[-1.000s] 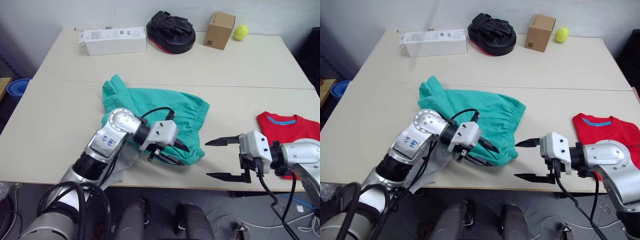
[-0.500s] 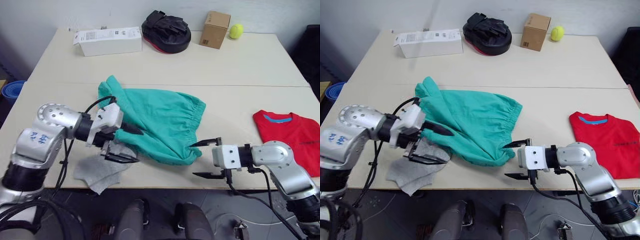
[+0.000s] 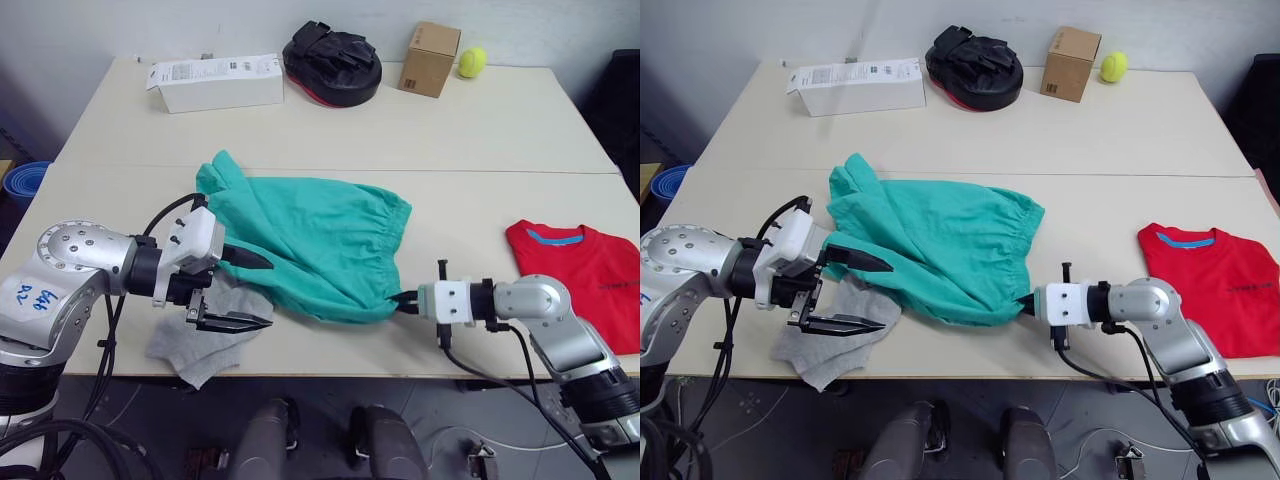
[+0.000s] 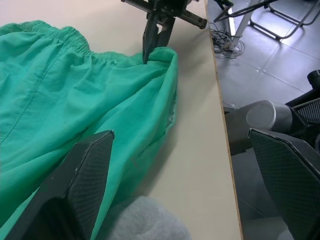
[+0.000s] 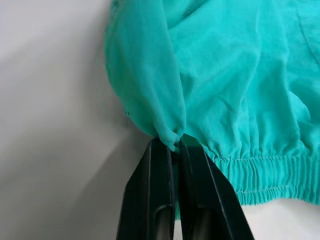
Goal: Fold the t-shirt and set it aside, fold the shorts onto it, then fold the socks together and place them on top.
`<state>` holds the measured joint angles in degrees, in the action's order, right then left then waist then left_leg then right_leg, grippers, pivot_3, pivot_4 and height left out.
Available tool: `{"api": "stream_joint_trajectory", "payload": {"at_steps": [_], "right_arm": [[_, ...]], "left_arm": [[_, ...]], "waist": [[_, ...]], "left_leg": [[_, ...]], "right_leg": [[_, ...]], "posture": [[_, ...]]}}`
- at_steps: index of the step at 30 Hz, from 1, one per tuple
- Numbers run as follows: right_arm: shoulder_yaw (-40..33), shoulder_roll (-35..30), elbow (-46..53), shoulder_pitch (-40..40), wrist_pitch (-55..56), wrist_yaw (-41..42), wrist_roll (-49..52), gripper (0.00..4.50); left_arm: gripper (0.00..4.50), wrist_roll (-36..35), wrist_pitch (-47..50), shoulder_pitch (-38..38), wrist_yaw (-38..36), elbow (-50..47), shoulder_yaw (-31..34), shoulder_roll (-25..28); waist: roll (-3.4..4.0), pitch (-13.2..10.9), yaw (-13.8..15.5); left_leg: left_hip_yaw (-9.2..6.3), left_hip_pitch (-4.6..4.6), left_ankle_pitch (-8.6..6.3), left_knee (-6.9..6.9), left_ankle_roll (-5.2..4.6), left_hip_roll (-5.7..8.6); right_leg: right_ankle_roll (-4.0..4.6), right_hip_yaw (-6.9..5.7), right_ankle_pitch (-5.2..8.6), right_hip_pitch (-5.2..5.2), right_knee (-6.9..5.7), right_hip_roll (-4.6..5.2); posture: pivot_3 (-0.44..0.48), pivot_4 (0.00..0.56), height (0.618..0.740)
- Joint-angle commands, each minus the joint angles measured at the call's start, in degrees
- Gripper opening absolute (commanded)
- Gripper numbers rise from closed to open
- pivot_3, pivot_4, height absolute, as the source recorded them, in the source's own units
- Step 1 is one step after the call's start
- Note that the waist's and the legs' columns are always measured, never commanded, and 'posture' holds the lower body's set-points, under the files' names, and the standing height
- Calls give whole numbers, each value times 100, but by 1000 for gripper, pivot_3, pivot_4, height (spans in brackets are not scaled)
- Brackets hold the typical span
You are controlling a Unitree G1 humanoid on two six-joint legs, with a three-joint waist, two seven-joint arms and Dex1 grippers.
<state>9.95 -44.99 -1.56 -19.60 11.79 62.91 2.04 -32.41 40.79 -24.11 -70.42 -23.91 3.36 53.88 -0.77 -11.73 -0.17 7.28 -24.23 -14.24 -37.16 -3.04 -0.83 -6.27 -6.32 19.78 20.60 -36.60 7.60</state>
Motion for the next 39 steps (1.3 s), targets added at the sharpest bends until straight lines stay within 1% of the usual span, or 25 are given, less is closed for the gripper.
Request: {"api": "stream_joint_trajectory", "payload": {"at_steps": [1, 7, 12, 15, 18, 23, 27, 30, 33, 35, 36, 39], "right_arm": [[-413, -315, -441, -225, 247, -124, -75, 48], [-638, -727, -1255, -549, 645, -179, -230, 48], [-730, -1076, -1544, -543, 864, 82, -74, 48], [-827, -1168, -1230, -311, 671, 519, 438, 48], [-828, -1147, -712, -71, 429, 703, 713, 48], [-822, -1085, -172, 148, 134, 669, 803, 48], [-829, -1070, -56, 260, 79, 639, 800, 48], [-837, -1059, -17, 314, 70, 615, 790, 48], [-840, -1046, 29, 323, 21, 595, 809, 0], [-850, -1055, 58, 318, -14, 601, 831, 0], [-860, -1063, 73, 316, -34, 606, 844, 0], [-892, -1085, 102, 321, -89, 622, 885, 0]], "left_arm": [[4500, -128, -84, -34, 4, -110, -10, 9], [4500, -108, -178, -52, -3, -51, -101, 22], [4500, -97, -233, -33, -33, -43, -165, 52], [4500, -32, -321, 94, -12, -112, -310, 3], [4500, 191, -566, 221, -62, -101, -528, 37], [4500, 741, -1163, 409, -120, 192, -783, 130], [4500, 973, -1461, 547, -171, 355, -816, 207], [4500, 1382, -1850, 717, -73, 531, -982, 183], [3938, 1537, -2067, 834, -9, 684, -1066, 42], [3270, 1681, -2175, 844, 48, 777, -1144, -9], [3006, 1766, -2244, 842, 60, 820, -1178, -16], [1970, 1896, -2370, 833, 72, 931, -1201, -36]], "waist": [[1, -1, 8], [3, -2, -9], [4, -2, -5], [5, -3, 0], [7, -2, -2], [8, -3, -2], [9, -2, 3], [9, -2, 3], [10, -3, 0], [10, -3, -1], [10, -3, 3], [10, -3, 1]], "left_leg": [[1, 0, 0, 0, 0, 0], [3, 1, 1, 3, 1, 0], [4, 0, 1, 2, 1, 0], [4, 1, 1, 2, 0, 0], [4, 6, 1, 2, 0, -1], [5, 5, 1, 2, 0, -2], [4, 5, -1, 7, 3, -2], [5, 3, -2, 7, 3, -2], [5, 4, -2, 7, 4, -2], [5, 3, -2, 7, 4, -2], [5, 4, -2, 7, 4, -2], [4, 3, -3, 8, 4, -2]], "right_leg": [[0, 0, 0, 0, 1, 1], [1, 1, 0, 1, 2, 0], [1, 1, 1, 1, 2, 0], [1, 2, 1, 0, 2, 0], [1, 1, 1, -5, 2, 0], [1, 2, 1, -2, 2, 1], [3, 2, 1, 1, 4, 2], [3, 1, 1, 1, 7, 5], [3, 0, 1, 1, 4, 5], [3, 0, 1, 2, 4, 5], [3, 1, 1, 2, 4, 5], [3, 0, 1, 2, 4, 6]], "posture": [[0, 150, 740], [0, 150, 740], [0, 150, 740], [0, 150, 740], [0, 150, 740], [0, 150, 740], [0, 150, 740], [0, 150, 740], [0, 150, 740], [0, 150, 740], [0, 150, 740], [0, 150, 740]]}}
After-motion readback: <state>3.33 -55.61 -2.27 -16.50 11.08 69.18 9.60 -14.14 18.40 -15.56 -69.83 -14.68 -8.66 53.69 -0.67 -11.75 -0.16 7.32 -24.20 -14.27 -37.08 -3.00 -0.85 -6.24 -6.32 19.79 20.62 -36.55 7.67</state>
